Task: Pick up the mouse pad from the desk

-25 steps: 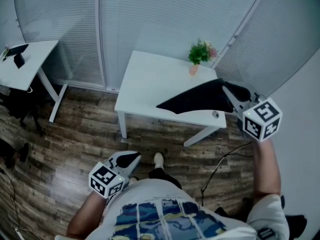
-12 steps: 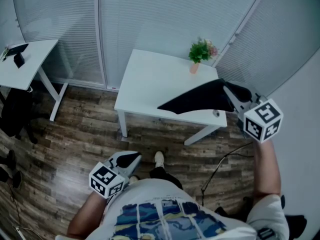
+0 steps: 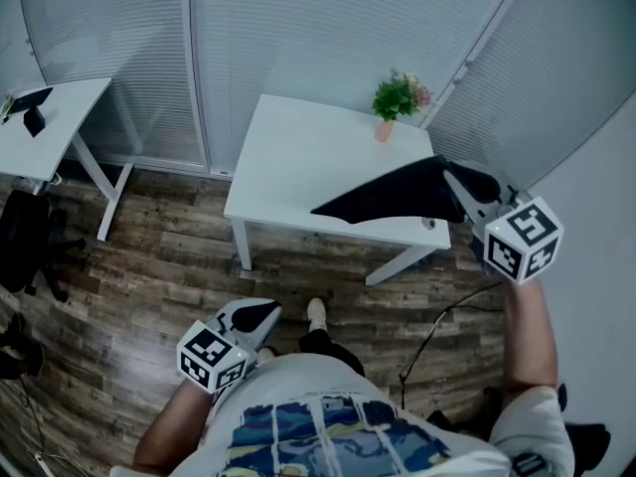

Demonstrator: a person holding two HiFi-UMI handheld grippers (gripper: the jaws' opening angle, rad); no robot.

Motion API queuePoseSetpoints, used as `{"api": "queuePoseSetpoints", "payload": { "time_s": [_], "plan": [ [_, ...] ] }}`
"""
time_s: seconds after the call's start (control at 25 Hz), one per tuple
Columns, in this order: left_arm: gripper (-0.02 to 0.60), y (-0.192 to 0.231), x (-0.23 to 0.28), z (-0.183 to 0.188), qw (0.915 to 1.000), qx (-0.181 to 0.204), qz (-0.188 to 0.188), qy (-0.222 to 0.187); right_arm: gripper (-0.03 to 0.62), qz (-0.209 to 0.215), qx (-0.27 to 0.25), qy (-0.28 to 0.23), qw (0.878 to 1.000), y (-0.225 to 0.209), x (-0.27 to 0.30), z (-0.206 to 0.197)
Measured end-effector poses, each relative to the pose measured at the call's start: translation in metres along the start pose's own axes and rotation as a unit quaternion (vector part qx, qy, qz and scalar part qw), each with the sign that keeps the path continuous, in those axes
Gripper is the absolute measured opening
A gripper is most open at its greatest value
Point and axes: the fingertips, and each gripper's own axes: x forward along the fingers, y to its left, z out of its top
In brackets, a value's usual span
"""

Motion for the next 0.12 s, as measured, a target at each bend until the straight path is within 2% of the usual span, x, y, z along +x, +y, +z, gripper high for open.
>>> {"api": "queuePoseSetpoints", "payload": {
  "time_s": [0.12],
  "plan": [
    [0.003,0.0,0.0022,0.001,1.0,-0.002,-0.002,0.0,0.023,0.001,0.0,0.0,1.0,-0.001,0.0004,0.0006]
  ]
}}
